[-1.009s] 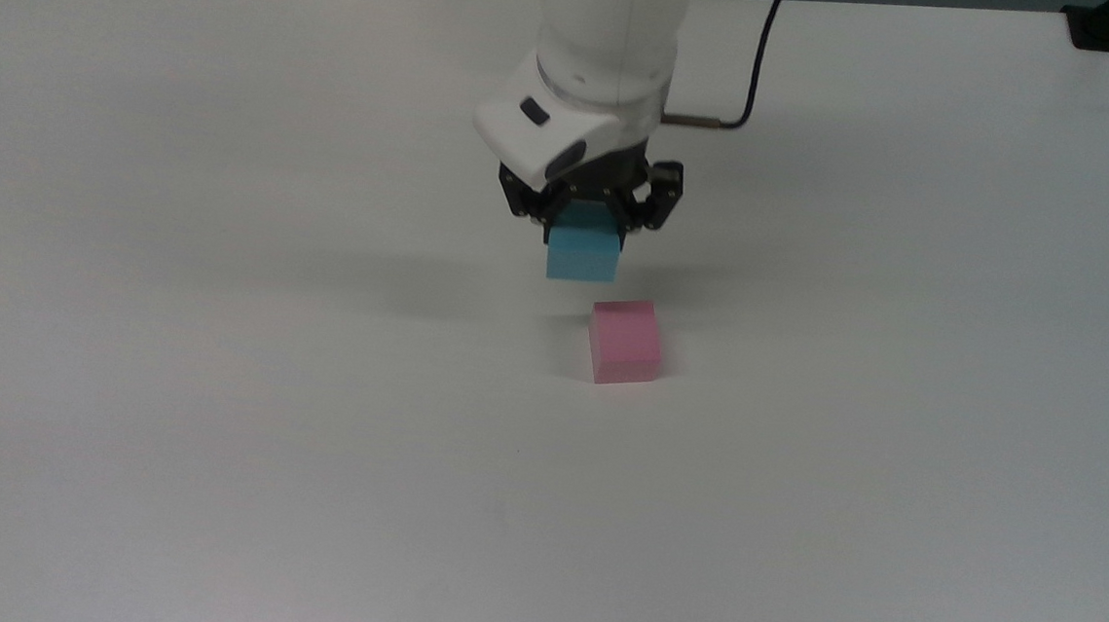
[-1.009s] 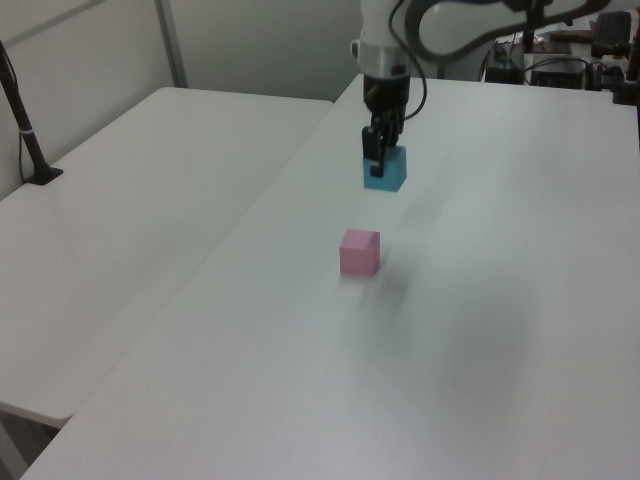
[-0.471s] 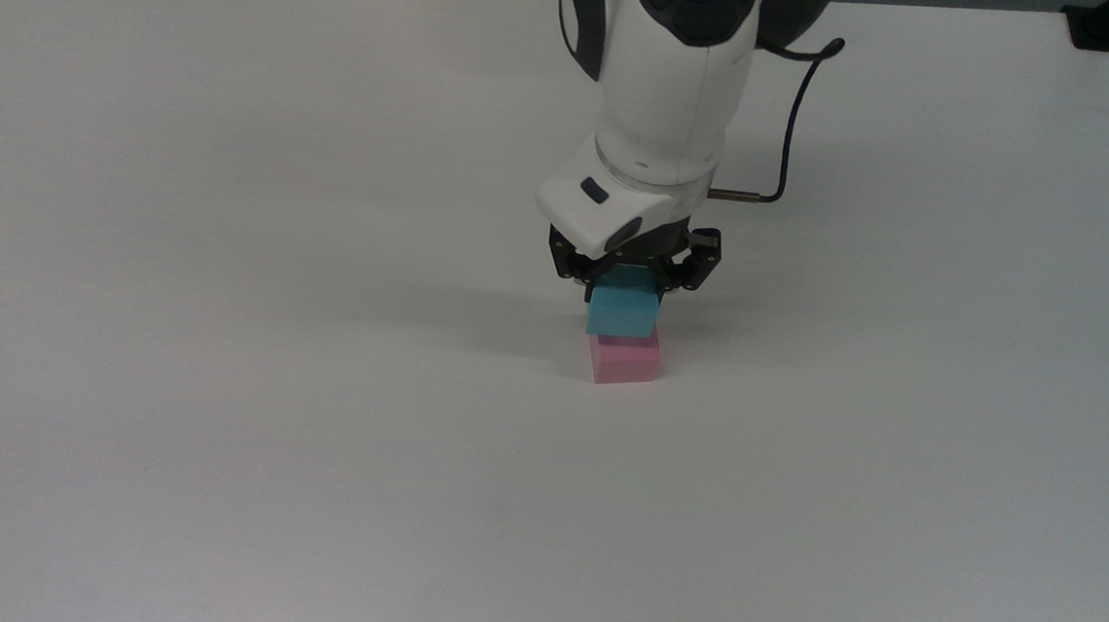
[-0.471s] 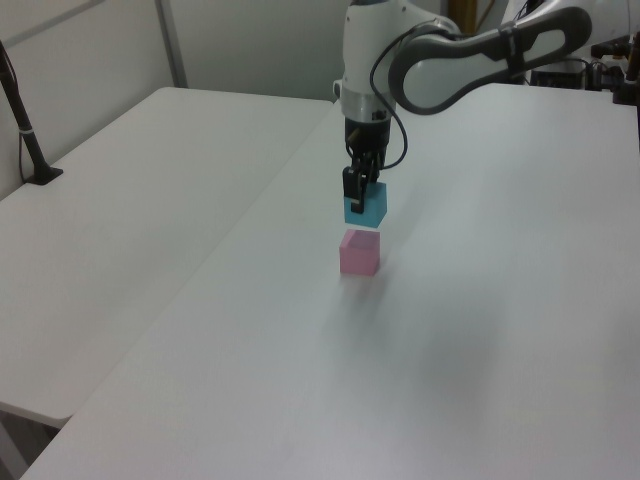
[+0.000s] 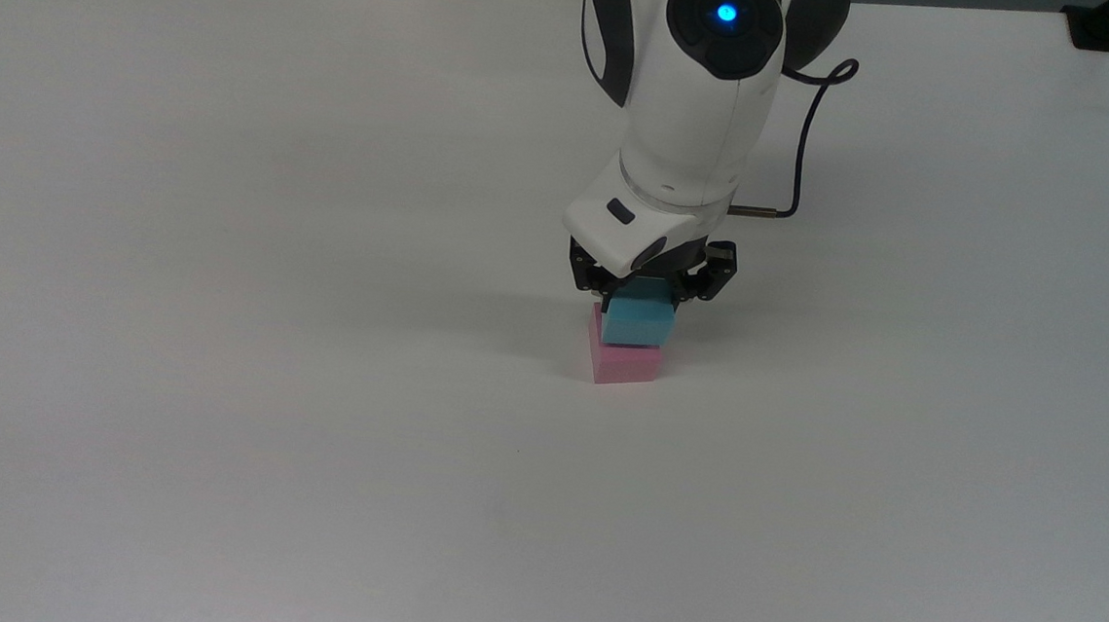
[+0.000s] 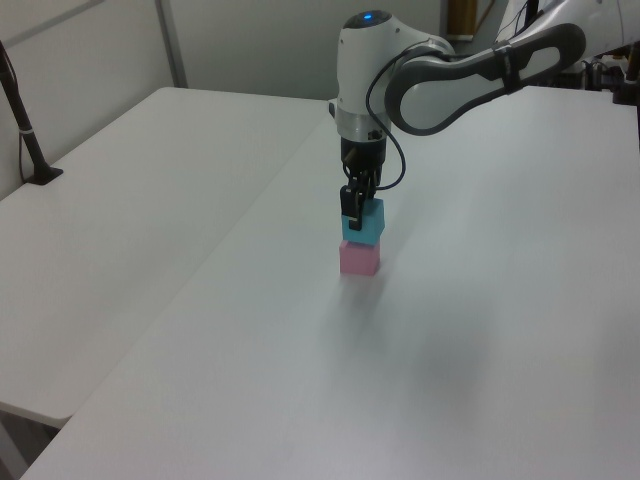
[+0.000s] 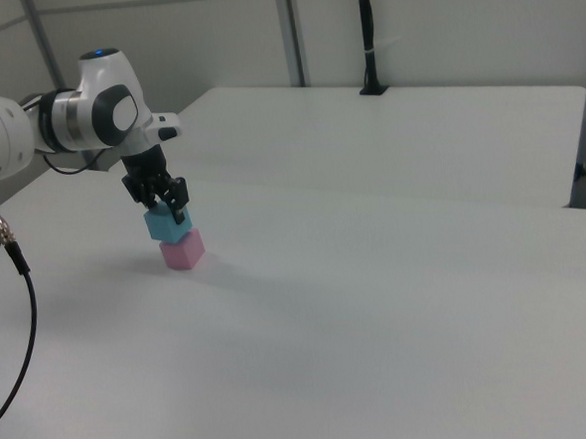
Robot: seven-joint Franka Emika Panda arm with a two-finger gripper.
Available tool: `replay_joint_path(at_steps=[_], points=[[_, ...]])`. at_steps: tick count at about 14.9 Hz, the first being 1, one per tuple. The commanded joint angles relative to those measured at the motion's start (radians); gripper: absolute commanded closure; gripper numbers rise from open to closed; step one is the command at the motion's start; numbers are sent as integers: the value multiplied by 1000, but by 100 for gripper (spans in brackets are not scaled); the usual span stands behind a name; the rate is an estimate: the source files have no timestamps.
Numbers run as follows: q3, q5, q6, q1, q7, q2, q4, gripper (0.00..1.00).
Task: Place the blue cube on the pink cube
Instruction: 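Lower the blue cube onto the pink cube's top face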
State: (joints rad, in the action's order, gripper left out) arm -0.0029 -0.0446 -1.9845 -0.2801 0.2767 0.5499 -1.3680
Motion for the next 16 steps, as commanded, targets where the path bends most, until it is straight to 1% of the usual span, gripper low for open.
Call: replay_joint_path(at_steps=[1,8,10,11,12,14,16], points=[[-2,-44,-23,-11,44,18,12,65],[-2,-63,-31,-11,45,31,10,65],[-2,-66,-31,-11,50,39,10,63],[-2,-66,-31,-11,50,39,10,51],[-2,-66,-31,-10,50,39,10,27],[-2,-73,-31,-10,50,38,10,0],[-2,-92,-30,-10,52,38,10,0]])
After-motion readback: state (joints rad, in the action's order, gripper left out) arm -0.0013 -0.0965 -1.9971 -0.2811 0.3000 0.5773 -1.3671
